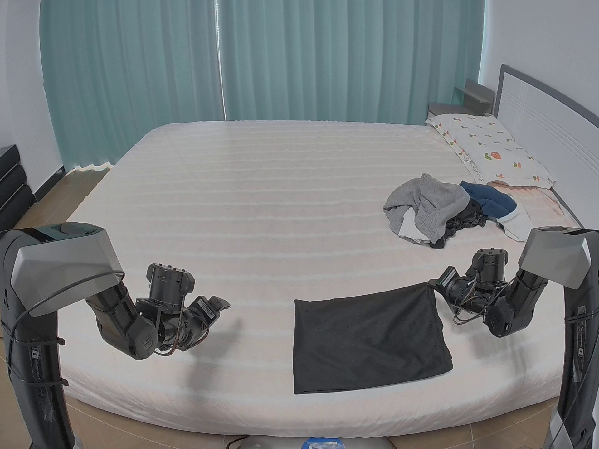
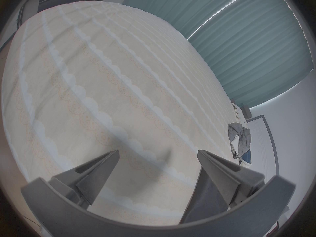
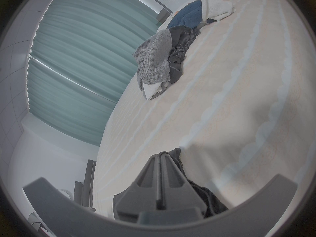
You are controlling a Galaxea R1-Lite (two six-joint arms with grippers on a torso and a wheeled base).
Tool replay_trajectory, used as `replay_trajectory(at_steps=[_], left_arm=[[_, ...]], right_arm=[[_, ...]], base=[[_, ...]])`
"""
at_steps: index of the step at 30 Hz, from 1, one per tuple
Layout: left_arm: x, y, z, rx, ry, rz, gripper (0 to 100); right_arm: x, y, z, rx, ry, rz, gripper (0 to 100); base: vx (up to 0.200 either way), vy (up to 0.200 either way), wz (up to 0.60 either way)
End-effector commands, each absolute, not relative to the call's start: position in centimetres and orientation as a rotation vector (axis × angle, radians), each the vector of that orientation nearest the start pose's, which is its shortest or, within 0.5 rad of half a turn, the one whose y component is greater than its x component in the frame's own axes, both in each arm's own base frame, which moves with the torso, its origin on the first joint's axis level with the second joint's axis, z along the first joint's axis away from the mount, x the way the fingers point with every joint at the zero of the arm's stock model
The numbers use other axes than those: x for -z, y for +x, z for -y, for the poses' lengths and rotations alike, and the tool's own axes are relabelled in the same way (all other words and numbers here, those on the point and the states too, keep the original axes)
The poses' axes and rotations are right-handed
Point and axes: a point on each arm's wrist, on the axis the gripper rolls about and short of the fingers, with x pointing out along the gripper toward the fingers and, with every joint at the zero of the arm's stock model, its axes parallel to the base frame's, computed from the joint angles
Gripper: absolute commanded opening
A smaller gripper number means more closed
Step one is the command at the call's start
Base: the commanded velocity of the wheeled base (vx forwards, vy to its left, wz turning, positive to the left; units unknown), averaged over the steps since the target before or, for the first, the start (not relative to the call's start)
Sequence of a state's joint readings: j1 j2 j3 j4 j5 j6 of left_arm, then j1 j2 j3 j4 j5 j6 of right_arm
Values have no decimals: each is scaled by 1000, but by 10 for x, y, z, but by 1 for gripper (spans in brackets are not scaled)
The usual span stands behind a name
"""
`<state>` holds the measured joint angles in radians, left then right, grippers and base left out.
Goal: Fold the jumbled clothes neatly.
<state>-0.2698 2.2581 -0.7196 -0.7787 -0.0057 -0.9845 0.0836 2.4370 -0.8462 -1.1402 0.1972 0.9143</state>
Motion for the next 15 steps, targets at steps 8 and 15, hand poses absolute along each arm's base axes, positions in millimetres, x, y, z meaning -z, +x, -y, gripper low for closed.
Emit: replay_trajectory(at_steps=[8, 15], left_arm=[[11, 333, 92, -130, -830, -815, 100], [11, 333, 92, -130, -830, -815, 100]], right_arm=[[29, 392, -30, -33, 923, -543, 0], [31, 391, -26, -19, 922, -544, 0]], base=[[0, 0, 0], [0, 0, 0]])
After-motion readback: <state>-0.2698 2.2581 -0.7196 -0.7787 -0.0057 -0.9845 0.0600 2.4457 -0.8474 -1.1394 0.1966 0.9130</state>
